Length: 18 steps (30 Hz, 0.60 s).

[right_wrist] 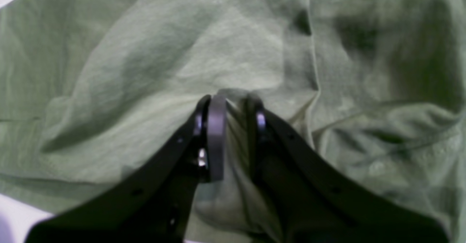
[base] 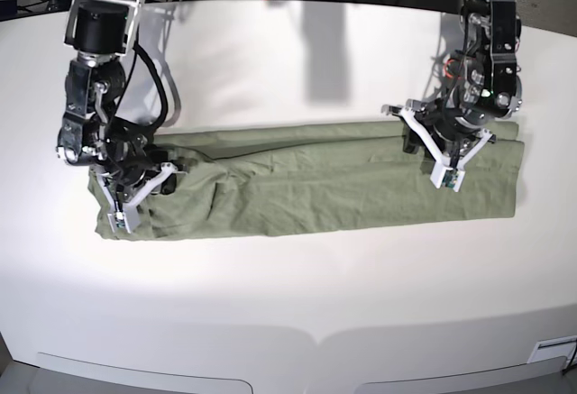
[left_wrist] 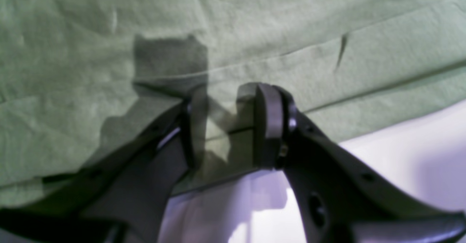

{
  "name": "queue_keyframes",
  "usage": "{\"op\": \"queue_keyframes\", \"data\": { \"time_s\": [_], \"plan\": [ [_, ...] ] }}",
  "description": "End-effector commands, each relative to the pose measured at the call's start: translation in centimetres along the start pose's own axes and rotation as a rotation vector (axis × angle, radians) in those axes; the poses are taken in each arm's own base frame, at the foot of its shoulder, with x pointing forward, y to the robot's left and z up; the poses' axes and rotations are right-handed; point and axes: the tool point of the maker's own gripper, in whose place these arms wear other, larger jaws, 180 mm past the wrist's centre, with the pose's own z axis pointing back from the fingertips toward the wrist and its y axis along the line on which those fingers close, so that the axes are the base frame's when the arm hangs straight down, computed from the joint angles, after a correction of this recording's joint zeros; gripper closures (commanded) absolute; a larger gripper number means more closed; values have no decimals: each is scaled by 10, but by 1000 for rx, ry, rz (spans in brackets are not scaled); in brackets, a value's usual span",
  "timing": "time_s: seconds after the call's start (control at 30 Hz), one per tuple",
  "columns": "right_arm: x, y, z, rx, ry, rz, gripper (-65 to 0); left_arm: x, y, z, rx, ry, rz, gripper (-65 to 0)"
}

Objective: Fold the T-shirt properly
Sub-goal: 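Lower both grippers onto the strip's long edge and grasp it, then pull the strip's ends apart with both grippers to stretch it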

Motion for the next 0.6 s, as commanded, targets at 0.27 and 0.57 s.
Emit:
{"op": "queue_keyframes", "data": {
  "time_s": [0.27, 0.57],
  "plan": [
    [47, 5, 24, -12, -121, 74, -111, 81, -8, 36, -15, -210, -30, -219],
    [104, 22, 70, -51, -293, 196, -111, 120, -14, 67, 0, -340, -83, -219]
  ]
}}
